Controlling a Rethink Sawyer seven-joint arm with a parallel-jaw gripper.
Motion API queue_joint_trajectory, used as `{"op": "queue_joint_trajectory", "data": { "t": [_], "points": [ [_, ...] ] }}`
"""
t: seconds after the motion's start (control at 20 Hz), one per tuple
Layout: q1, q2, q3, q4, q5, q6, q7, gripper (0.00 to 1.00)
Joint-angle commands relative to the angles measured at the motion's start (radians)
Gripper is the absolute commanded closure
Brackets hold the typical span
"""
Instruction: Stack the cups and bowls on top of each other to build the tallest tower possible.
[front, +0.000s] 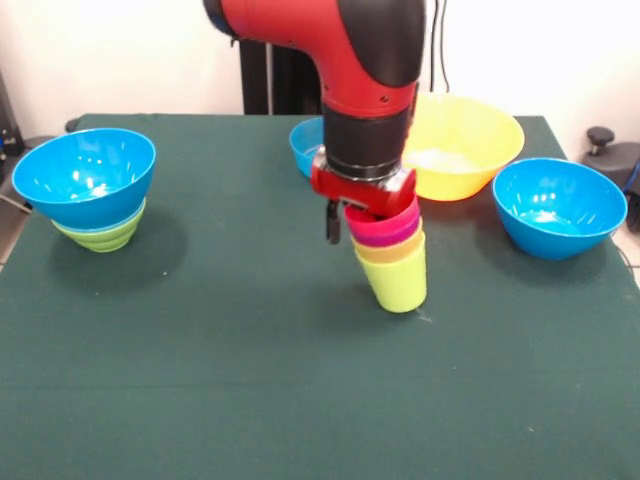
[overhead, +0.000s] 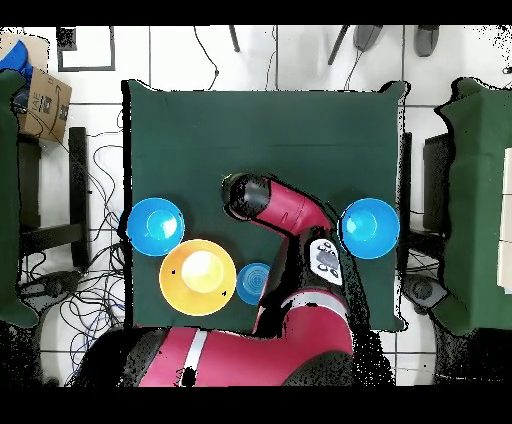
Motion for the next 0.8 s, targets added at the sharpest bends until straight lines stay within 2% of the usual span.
{"op": "queue_joint_trajectory", "data": {
  "t": [0.05,0.15,0.4,0.8],
  "points": [
    [0.016,0.154,0.064,-0.138,0.026,-0.102,0.171,0.00],
    [0.000,0.151,0.069,-0.129,0.021,-0.117,0.163,0.00],
    [-0.048,0.093,0.110,-0.008,0.002,-0.176,0.164,0.00],
    [-0.106,0.040,0.180,0.097,-0.002,-0.192,0.155,0.00]
  ]
}}
